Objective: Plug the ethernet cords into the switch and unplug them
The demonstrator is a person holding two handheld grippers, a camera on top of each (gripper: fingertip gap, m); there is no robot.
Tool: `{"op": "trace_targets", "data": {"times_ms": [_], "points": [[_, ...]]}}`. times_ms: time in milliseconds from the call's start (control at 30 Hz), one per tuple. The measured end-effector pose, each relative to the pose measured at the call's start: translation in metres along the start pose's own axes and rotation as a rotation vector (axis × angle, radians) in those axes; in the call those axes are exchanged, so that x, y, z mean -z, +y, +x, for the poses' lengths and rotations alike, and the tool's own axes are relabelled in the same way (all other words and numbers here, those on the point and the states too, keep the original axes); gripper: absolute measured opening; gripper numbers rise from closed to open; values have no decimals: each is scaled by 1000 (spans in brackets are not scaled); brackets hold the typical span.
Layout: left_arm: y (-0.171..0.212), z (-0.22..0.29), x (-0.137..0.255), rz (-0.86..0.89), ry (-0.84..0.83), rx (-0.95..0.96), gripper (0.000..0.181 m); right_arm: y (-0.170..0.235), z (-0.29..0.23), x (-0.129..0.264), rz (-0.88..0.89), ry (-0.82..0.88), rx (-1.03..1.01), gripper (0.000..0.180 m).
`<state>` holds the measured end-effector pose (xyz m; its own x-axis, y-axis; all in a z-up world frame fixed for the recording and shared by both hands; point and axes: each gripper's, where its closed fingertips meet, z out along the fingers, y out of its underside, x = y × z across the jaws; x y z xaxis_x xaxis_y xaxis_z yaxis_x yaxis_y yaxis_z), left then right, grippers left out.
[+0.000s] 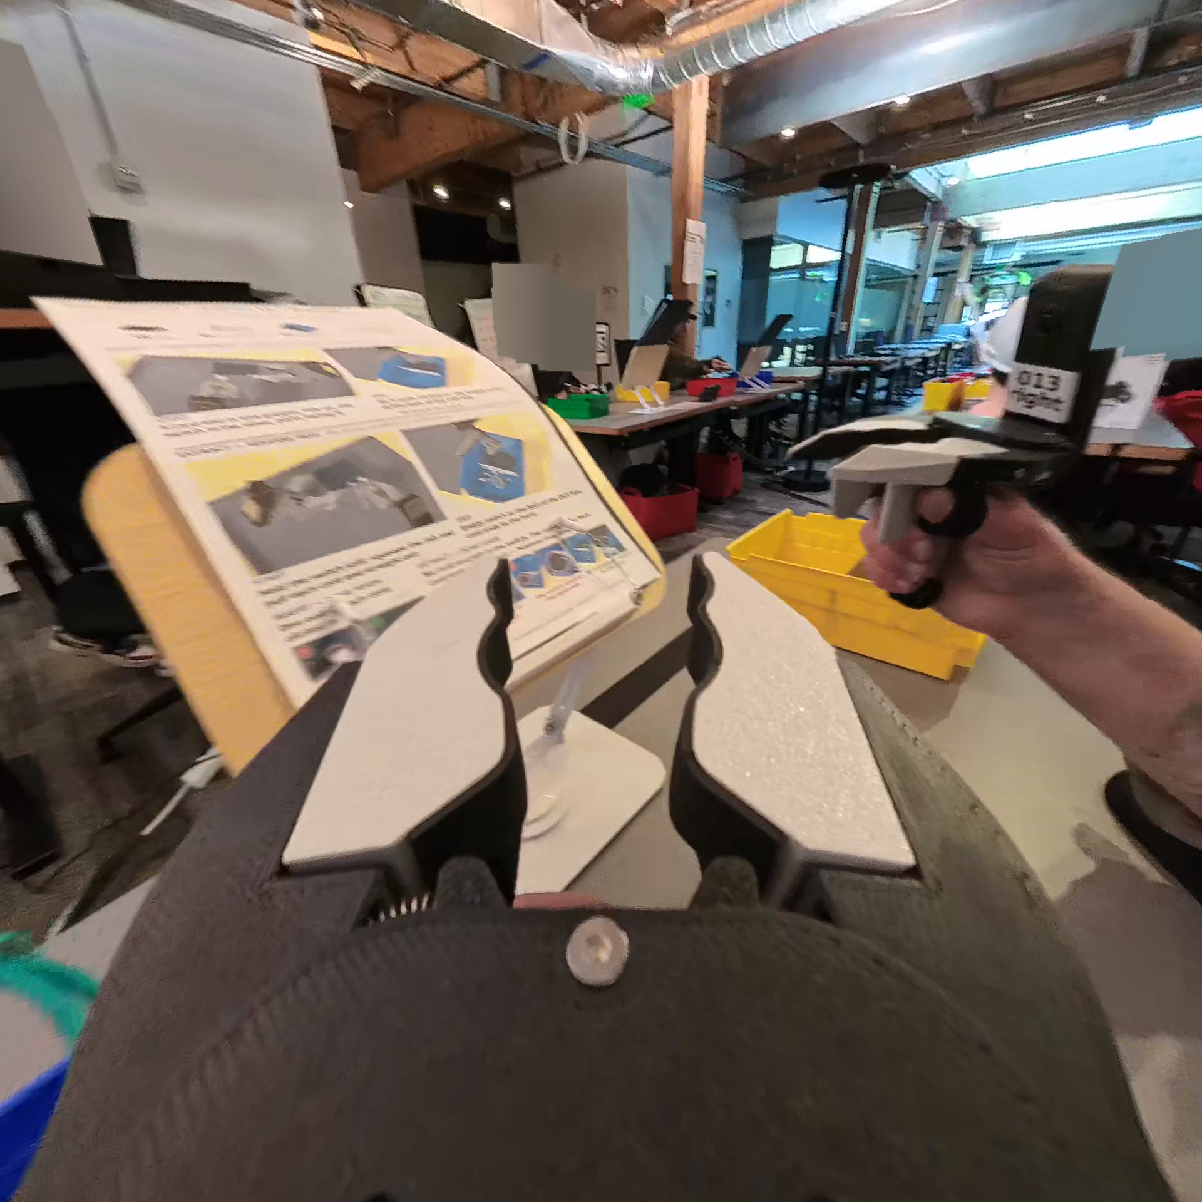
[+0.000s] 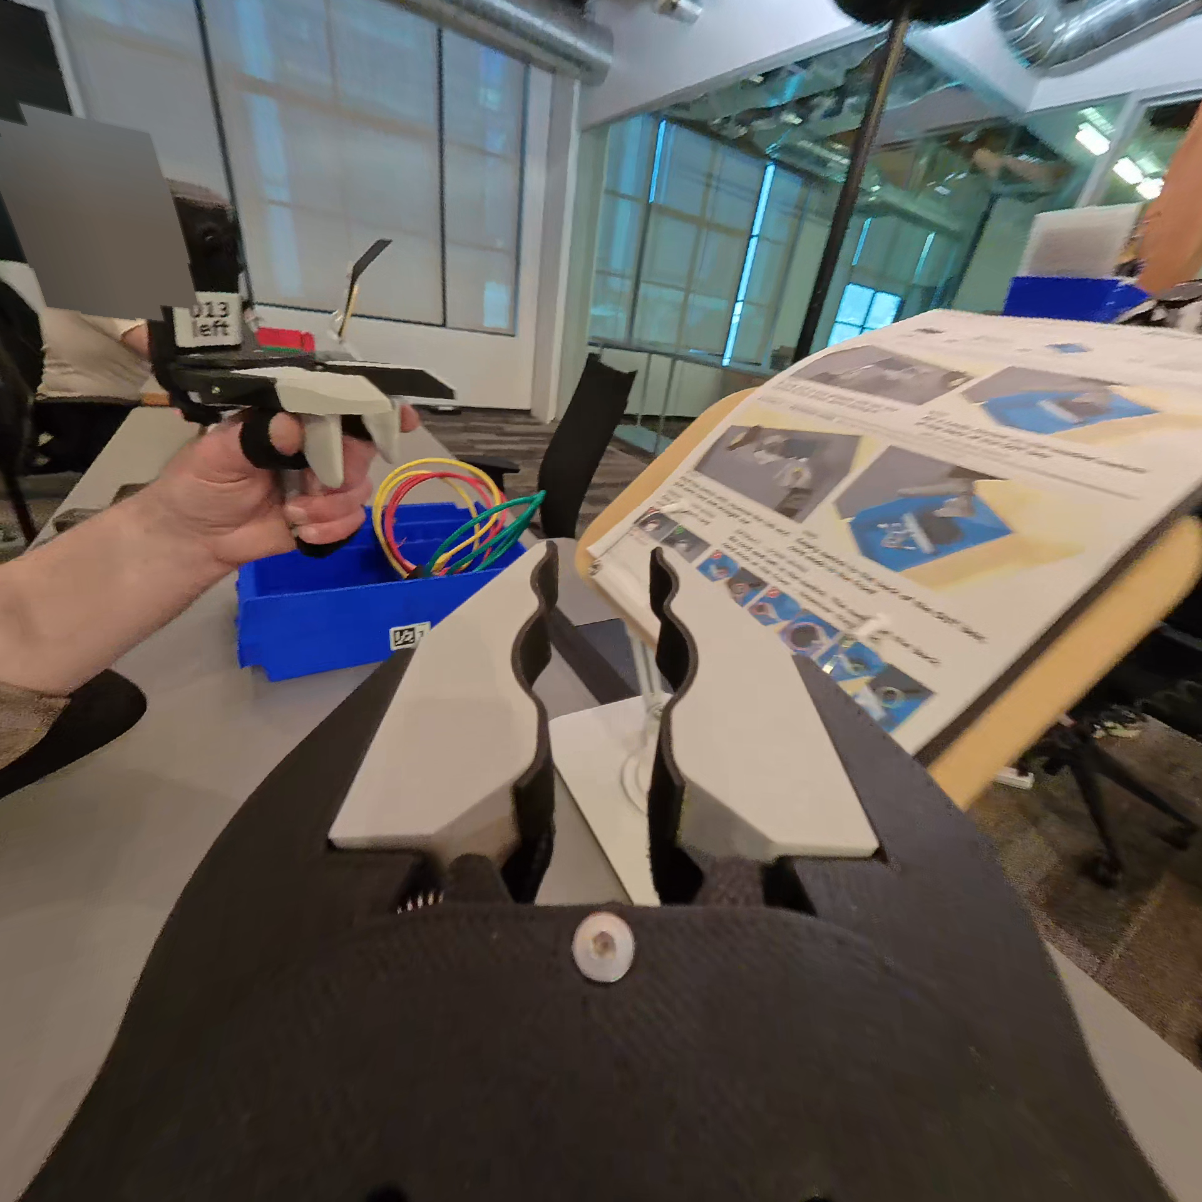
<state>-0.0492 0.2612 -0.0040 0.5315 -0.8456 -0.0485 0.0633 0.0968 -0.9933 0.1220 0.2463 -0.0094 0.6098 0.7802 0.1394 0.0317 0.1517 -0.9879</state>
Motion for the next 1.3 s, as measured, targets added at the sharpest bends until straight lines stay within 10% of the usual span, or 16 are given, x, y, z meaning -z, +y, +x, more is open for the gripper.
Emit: {"op": "trace_targets", "data": {"times_ms": [400, 1067, 1300], "points": [[80, 61, -52, -219, 171, -3, 56, 52, -59, -55, -46, -163, -106, 29], [24, 76, -31, -135, 194, -130, 56, -58, -71, -40, 290, -123, -150, 36], [23, 43, -21, -163, 83, -190, 59, -18, -83, -72, 103, -143, -97, 40]]}}
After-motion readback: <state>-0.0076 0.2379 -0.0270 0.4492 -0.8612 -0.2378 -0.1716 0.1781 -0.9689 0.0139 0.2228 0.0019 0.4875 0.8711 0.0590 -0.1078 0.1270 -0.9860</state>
